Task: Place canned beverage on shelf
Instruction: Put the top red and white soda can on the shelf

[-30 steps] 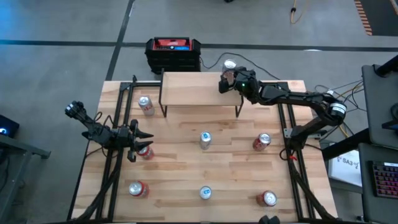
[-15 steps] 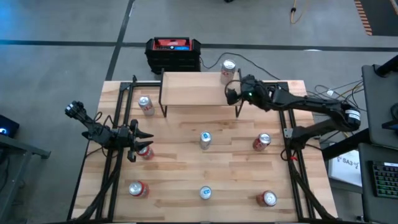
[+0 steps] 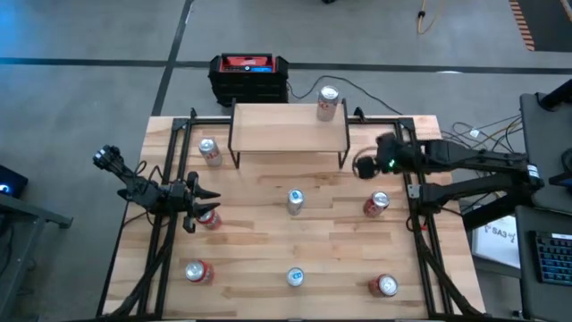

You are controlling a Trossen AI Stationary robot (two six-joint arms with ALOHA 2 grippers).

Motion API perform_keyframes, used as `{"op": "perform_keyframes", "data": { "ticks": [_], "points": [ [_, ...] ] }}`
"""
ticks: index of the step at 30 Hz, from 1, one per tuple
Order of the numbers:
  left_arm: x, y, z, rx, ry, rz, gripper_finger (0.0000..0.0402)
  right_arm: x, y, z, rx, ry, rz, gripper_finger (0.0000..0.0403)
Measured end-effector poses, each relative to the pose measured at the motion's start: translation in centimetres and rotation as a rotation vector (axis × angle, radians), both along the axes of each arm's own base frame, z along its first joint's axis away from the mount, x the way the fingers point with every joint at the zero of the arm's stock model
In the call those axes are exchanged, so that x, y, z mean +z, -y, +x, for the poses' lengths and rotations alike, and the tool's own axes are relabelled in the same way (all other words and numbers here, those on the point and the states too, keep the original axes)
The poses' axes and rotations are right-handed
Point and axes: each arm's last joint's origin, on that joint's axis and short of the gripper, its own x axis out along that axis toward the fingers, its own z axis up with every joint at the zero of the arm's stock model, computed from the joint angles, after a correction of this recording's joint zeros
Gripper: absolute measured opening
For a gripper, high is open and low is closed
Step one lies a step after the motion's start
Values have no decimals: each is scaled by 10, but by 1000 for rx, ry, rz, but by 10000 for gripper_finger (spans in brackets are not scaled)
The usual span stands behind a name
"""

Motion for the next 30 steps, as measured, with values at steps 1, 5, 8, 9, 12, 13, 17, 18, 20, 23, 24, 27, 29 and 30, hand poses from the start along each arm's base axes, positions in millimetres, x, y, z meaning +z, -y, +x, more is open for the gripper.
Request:
{"op": "perform_keyframes", "data": {
  "ticks": [1, 5, 8, 9, 12, 13, 17, 18, 20, 23, 24, 27, 29, 30],
  "points": [
    [0, 0, 0, 0, 0, 0, 118, -3, -4, -4, -31, -35, 57, 382],
    [0, 0, 0, 0, 0, 0, 118, -3, -17, -17, -87, -130, 190, 382],
    [0, 0, 0, 0, 0, 0, 118, 3, -22, -21, -95, -155, 208, 382],
    [0, 0, 0, 0, 0, 0, 118, 5, -24, -21, -99, -159, 214, 382],
    [0, 0, 0, 0, 0, 0, 118, 7, -29, -19, -104, -191, 237, 382],
    [0, 0, 0, 1, 0, 0, 118, 7, -30, -17, -103, -198, 247, 382],
    [0, 0, 0, 0, 0, 0, 118, 9, -32, -5, -85, -222, 245, 382],
    [0, 0, 0, 0, 0, 0, 118, 10, -33, -2, -74, -229, 244, 382],
    [0, 0, 0, 0, 0, 0, 118, 11, -35, 7, -51, -247, 266, 382],
    [0, 0, 0, 0, 0, 0, 118, 12, -37, 21, -26, -280, 303, 382],
    [0, 0, 0, 0, 0, 0, 118, 12, -38, 26, -15, -297, 317, 382],
    [0, 0, 0, 0, 0, 0, 118, 11, -40, 35, 12, -405, 358, 382],
    [0, 0, 0, 0, 0, 1, 118, 12, -41, 37, 18, -497, 372, 382],
    [0, 0, 0, 0, 0, 0, 118, 13, -42, 38, 23, -531, 381, 382]
  ]
}}
